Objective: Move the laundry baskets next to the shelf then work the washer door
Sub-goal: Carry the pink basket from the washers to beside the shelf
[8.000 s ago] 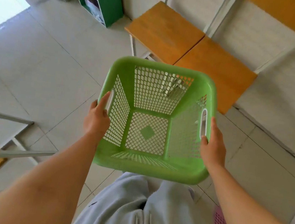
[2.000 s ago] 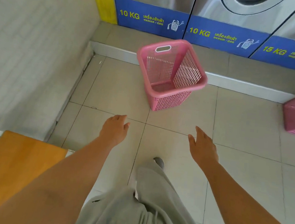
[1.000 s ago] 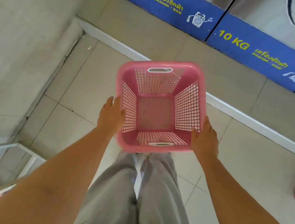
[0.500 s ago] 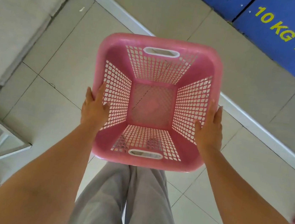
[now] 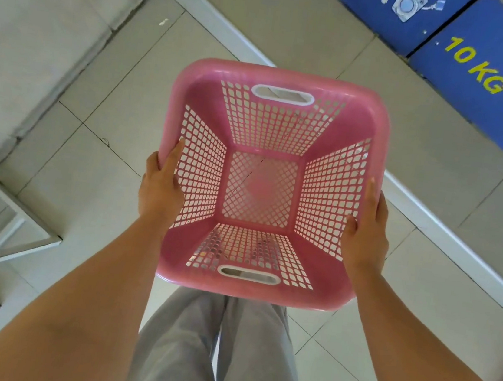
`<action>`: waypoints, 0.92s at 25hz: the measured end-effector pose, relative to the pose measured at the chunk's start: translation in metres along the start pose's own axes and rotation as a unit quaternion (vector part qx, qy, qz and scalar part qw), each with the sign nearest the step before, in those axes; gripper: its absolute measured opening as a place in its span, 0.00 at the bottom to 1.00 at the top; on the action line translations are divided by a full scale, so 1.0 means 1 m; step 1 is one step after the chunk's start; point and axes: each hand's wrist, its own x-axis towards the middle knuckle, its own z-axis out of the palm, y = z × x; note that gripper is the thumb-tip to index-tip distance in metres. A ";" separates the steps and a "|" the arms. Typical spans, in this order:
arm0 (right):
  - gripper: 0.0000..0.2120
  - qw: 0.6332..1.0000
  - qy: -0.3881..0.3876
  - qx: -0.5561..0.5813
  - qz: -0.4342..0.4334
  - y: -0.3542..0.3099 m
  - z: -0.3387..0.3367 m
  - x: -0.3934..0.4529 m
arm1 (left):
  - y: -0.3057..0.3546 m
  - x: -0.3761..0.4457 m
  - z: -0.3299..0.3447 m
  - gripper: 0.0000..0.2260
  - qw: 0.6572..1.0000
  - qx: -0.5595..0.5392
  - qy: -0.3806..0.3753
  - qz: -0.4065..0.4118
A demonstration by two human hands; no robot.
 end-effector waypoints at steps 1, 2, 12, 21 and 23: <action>0.35 1.000 0.000 -0.001 -0.009 -0.010 -0.007 -0.008 | -0.004 -0.008 -0.015 0.30 1.000 -0.005 0.003 -0.004; 0.35 1.000 -0.001 -0.004 -0.023 -0.021 -0.015 -0.016 | -0.008 -0.017 -0.031 0.29 1.000 -0.011 0.007 -0.009; 0.38 0.984 -0.060 -0.028 -0.166 -0.139 -0.099 -0.083 | -0.054 -0.143 -0.168 0.30 0.983 -0.048 0.079 -0.158; 0.38 0.903 -0.123 -0.103 -0.398 -0.218 -0.130 -0.126 | -0.106 -0.271 -0.193 0.31 0.931 -0.127 0.160 -0.304; 0.38 0.884 -0.150 -0.098 -0.433 -0.234 -0.126 -0.141 | -0.121 -0.298 -0.192 0.30 0.916 -0.143 0.175 -0.331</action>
